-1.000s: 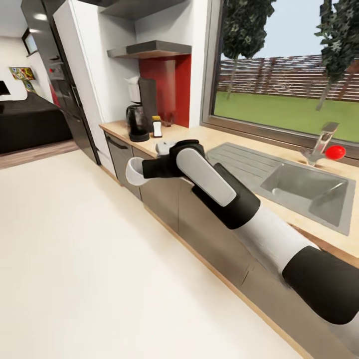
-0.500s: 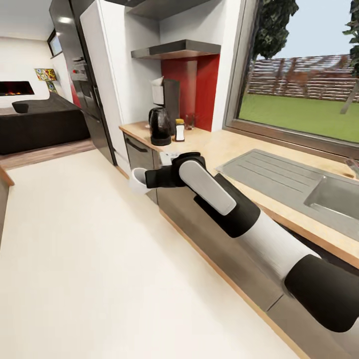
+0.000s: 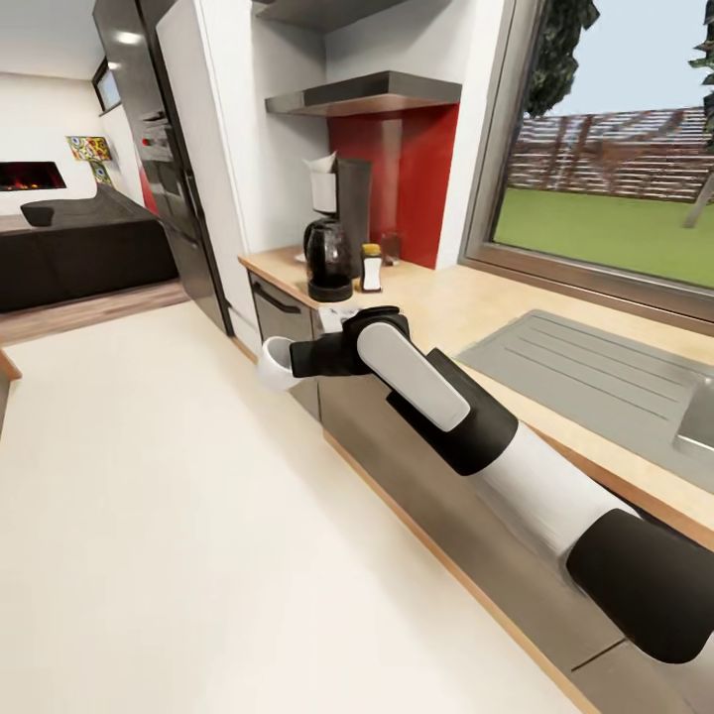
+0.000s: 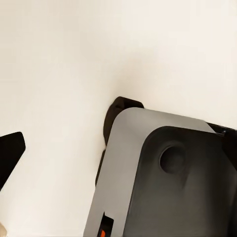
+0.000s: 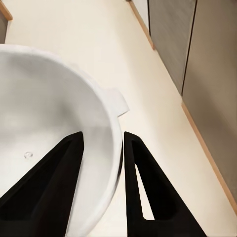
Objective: Set up a coffee station on the kitchen countertop: keep the coffee maker on the countertop, move the bottle of coffee from the kitchen shelf to the counter next to the coffee maker, place a paper coffee filter on top of the coffee maker, put the saucer next to the coffee maker with the coffee cup on the saucer, and place the electric kettle next to the coffee maker.
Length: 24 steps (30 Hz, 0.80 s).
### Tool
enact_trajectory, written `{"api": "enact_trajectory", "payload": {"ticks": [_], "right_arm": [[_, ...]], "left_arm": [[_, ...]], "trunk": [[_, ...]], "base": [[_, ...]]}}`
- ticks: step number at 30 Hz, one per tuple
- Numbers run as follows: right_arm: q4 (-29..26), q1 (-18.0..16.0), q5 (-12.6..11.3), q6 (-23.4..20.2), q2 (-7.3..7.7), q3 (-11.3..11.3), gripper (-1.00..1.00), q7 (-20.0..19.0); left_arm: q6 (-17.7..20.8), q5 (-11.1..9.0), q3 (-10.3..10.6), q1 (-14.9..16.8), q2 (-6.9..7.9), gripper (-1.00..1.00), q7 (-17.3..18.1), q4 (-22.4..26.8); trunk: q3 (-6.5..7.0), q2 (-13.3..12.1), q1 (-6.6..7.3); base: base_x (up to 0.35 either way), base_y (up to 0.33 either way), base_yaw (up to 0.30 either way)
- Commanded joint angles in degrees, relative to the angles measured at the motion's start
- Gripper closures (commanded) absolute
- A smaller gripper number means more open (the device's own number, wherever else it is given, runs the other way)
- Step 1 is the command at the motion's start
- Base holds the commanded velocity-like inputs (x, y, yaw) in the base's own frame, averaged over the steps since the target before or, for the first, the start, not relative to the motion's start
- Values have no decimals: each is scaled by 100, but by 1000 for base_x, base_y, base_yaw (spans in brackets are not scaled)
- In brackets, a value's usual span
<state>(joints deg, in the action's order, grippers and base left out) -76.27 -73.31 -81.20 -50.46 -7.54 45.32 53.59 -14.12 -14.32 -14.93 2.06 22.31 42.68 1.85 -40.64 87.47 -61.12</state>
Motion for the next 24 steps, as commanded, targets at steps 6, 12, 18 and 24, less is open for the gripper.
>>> {"api": "enact_trajectory", "payload": {"ticks": [6,12,18,24], "right_arm": [[-2,-7,-45,-13,-2,3,100,55],[-2,-7,-46,-14,-2,3,100,55],[-2,-7,-46,-15,-2,3,100,55],[-2,-7,-46,-15,-2,3,100,55]], "left_arm": [[-14,-22,8,5,1,-100,21,-9],[-14,-21,8,5,1,-100,21,-9],[-13,-22,8,5,1,-100,21,-9],[-13,-23,8,5,1,-100,21,-9]], "trunk": [[-6,3,-3],[-6,3,-3],[-6,3,-3],[-6,3,-3]], "base": [[284,232,0],[281,237,0],[281,237,0],[281,237,0]]}}
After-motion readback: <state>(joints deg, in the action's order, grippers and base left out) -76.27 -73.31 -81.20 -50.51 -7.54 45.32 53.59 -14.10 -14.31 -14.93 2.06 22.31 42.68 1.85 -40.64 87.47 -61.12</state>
